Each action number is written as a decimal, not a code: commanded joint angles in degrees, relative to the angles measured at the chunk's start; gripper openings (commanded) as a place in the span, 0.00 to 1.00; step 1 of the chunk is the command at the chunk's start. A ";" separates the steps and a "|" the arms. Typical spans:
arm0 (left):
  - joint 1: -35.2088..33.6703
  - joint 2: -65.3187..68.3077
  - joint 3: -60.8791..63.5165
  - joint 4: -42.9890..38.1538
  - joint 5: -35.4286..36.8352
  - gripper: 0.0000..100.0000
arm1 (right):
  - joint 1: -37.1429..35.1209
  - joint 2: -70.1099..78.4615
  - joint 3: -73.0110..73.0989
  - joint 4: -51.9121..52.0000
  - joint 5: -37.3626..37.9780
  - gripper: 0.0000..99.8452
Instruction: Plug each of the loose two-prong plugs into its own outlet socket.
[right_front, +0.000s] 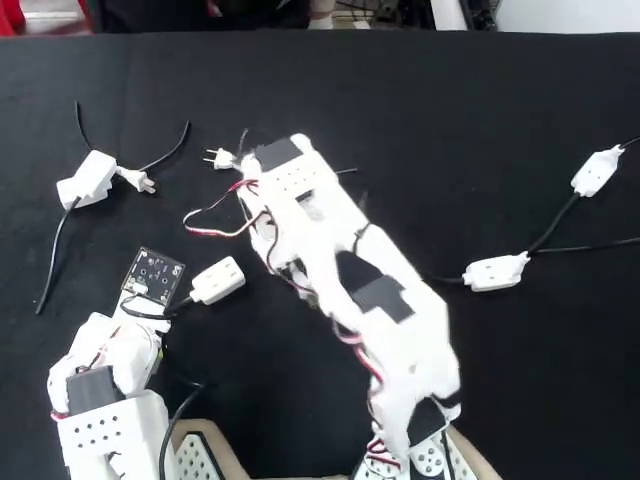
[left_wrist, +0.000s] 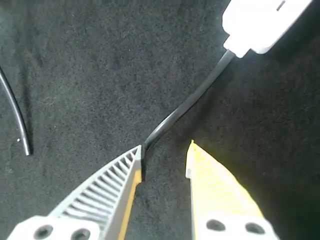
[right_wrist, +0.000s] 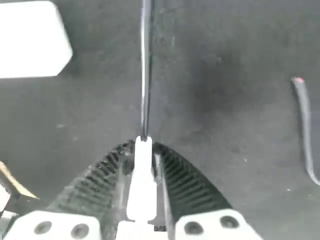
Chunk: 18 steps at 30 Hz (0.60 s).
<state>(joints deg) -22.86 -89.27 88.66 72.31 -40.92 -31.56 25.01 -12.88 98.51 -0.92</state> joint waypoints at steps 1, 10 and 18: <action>0.75 -0.09 -0.22 0.70 -0.44 0.16 | 1.05 -13.49 4.70 -3.96 -2.29 0.01; 0.84 -0.18 -3.82 -0.53 10.29 0.16 | 1.23 -38.37 34.59 -31.38 -8.88 0.01; 9.45 -0.18 -9.27 -0.62 18.81 0.16 | 1.05 -51.47 50.42 -52.66 -14.33 0.01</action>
<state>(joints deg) -18.55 -89.27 83.47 72.57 -24.92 -30.95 -21.93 35.91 52.53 -12.44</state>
